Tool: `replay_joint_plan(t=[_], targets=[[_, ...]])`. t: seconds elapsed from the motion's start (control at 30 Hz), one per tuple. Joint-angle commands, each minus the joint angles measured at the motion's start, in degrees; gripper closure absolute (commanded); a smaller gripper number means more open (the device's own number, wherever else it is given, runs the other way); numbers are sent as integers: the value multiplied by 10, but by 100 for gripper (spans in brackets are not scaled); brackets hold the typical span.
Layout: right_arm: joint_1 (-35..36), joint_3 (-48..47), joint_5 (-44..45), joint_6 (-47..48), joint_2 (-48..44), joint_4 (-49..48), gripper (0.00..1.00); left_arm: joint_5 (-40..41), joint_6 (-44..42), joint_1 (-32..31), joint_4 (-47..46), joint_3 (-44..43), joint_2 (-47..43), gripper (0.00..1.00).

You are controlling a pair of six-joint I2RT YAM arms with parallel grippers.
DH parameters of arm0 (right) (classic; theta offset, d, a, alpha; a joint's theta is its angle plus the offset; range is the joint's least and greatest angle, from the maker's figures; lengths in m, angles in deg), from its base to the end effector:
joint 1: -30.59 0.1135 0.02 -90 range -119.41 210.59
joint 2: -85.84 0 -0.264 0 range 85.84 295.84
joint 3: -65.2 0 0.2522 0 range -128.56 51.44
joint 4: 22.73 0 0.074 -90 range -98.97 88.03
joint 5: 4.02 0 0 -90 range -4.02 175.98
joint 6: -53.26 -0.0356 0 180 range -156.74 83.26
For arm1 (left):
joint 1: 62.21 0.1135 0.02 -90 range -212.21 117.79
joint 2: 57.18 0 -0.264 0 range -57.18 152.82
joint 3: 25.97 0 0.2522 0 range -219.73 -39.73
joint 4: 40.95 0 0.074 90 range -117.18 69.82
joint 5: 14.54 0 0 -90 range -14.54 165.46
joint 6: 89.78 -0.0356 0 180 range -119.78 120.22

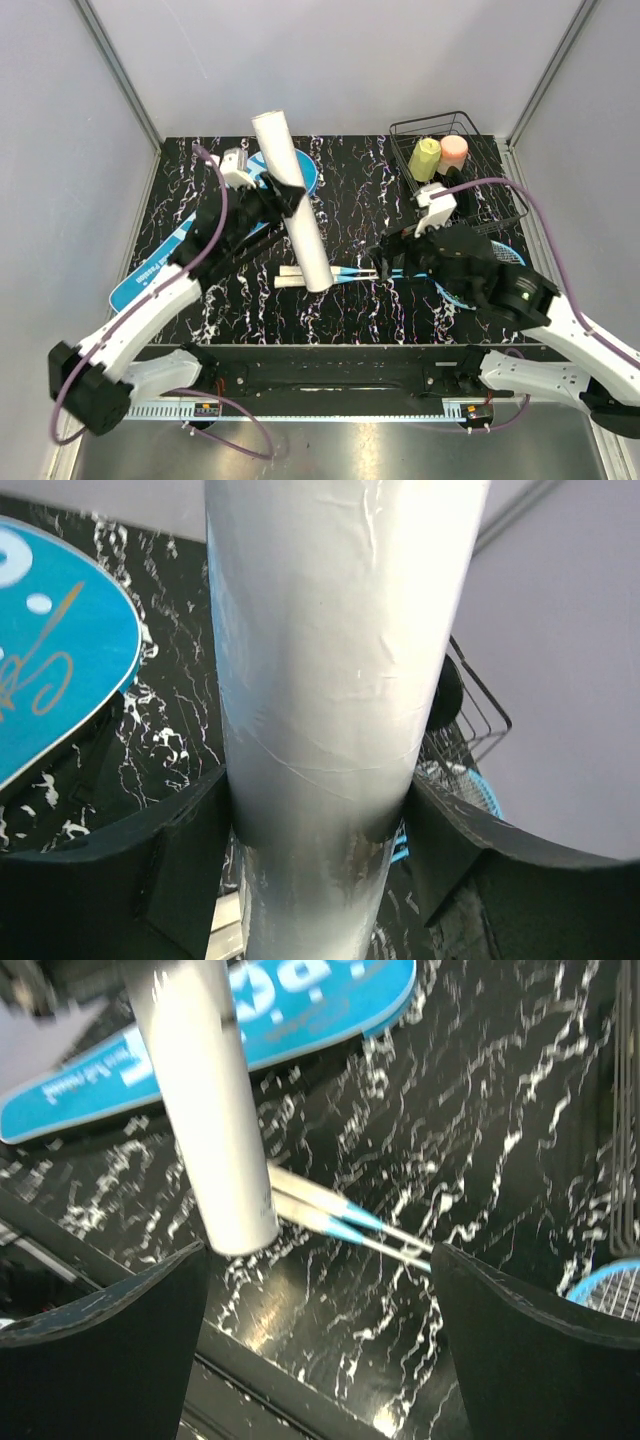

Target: Pack up the badminton gear

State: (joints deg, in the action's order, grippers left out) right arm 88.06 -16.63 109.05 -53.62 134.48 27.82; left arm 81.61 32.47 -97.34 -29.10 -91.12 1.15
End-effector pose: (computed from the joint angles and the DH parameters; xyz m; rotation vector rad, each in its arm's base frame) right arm 0.0970 0.1261 0.4179 -0.3836 1.8423 0.5240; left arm 0.1991 -0.1354 0.3585 -0.0414 1.7207 -0.7965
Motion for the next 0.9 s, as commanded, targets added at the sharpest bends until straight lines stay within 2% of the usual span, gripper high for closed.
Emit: replay_joint_plan(t=[0.0,0.1,0.17,0.23,0.27,0.33,0.4,0.43,0.5,0.57,0.77,0.87], targets=[[-1,14,4,-63,0,21,0,-177,166,80,-16,-70,125,56],[-1,4,18,-107,11,69,0,-224,214,98,-11,-162,259,59],[0,-5,19,-135,28,113,0,-270,251,101,-57,-224,366,60],[0,-5,10,-154,46,141,0,-292,282,102,-81,-298,432,62],[-1,-4,11,-187,51,170,0,-303,286,102,-103,-324,491,62],[-1,5,-17,-211,58,188,0,-301,272,96,-120,-400,543,59],[-1,15,-42,-243,56,201,0,-316,263,94,-79,-471,627,58],[0,28,-46,-255,46,203,0,-323,262,95,-50,-541,682,58],[-1,38,-54,-281,32,205,0,-338,265,95,-37,-582,723,57],[-1,52,-49,-300,9,202,0,-351,278,93,-74,-602,760,54],[0,59,-20,-308,-7,202,0,-377,275,84,-64,-673,834,44],[0,61,-21,-299,7,196,0,-369,254,83,-35,-694,844,33]])
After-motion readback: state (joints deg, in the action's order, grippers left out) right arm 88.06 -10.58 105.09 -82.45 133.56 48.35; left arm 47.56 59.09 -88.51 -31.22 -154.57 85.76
